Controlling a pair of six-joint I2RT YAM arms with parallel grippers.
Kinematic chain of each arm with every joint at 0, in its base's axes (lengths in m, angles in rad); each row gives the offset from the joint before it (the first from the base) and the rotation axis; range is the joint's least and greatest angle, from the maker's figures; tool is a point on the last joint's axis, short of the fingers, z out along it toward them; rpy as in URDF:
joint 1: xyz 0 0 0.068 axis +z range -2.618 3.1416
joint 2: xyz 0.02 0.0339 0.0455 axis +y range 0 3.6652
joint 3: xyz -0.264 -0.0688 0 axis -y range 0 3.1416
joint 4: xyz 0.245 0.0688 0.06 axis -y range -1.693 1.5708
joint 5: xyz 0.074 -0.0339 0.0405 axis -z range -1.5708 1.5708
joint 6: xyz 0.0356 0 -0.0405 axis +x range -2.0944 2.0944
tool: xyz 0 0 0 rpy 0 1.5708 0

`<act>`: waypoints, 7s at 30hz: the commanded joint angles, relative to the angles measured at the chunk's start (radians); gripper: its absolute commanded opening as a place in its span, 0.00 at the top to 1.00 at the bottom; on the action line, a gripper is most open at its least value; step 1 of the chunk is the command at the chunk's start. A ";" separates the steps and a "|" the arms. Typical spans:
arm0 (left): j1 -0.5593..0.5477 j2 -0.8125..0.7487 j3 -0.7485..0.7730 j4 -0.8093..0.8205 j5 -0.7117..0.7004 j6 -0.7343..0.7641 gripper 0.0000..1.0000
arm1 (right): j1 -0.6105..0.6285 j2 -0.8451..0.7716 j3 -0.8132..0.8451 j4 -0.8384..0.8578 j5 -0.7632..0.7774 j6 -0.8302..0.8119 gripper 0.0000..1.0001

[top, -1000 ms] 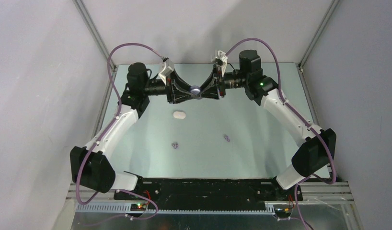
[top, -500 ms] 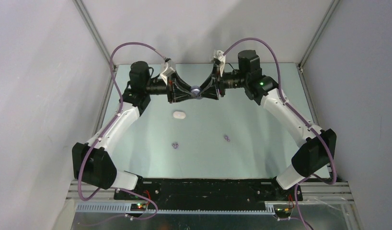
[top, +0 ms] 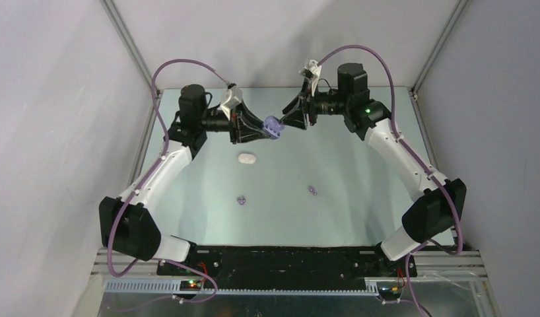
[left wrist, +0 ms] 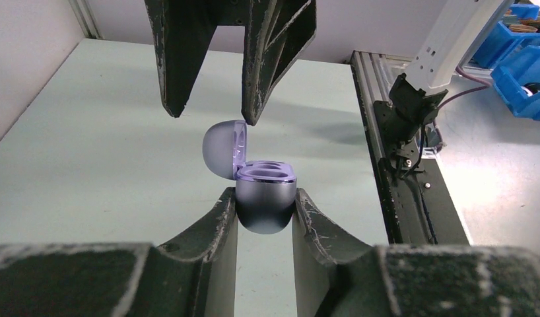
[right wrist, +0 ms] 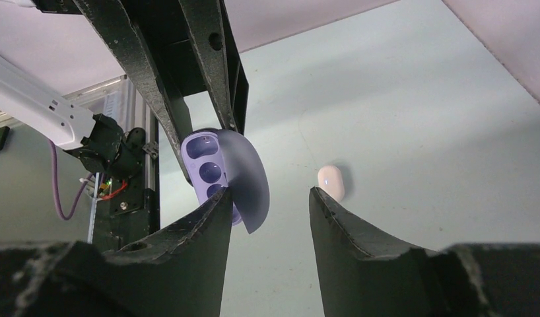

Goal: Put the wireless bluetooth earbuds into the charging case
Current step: Open the charging case, then pick up the left earbud from the center of the board, then insert the left earbud into the left side groove of the charging case.

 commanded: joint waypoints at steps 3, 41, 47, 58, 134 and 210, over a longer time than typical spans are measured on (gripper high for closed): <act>0.015 -0.007 0.002 0.017 0.019 -0.017 1.00 | -0.053 -0.081 0.011 -0.028 -0.011 0.005 0.46; 0.069 -0.164 -0.241 0.256 -0.255 -0.255 1.00 | 0.116 -0.014 -0.571 -0.234 0.688 -0.033 0.63; 0.075 -0.170 -0.249 0.261 -0.253 -0.256 1.00 | 0.122 0.019 -0.571 -0.224 0.697 -0.043 0.65; 0.082 -0.176 -0.253 0.264 -0.256 -0.255 1.00 | 0.124 0.066 -0.571 -0.208 0.691 -0.060 0.71; -0.003 0.001 0.144 -0.698 -0.034 0.702 1.00 | 0.243 -0.123 -0.042 -0.159 0.133 -0.466 1.00; 0.094 -0.045 -0.001 -0.265 -0.266 0.198 1.00 | 0.170 -0.262 -0.317 -0.048 0.177 -0.294 0.55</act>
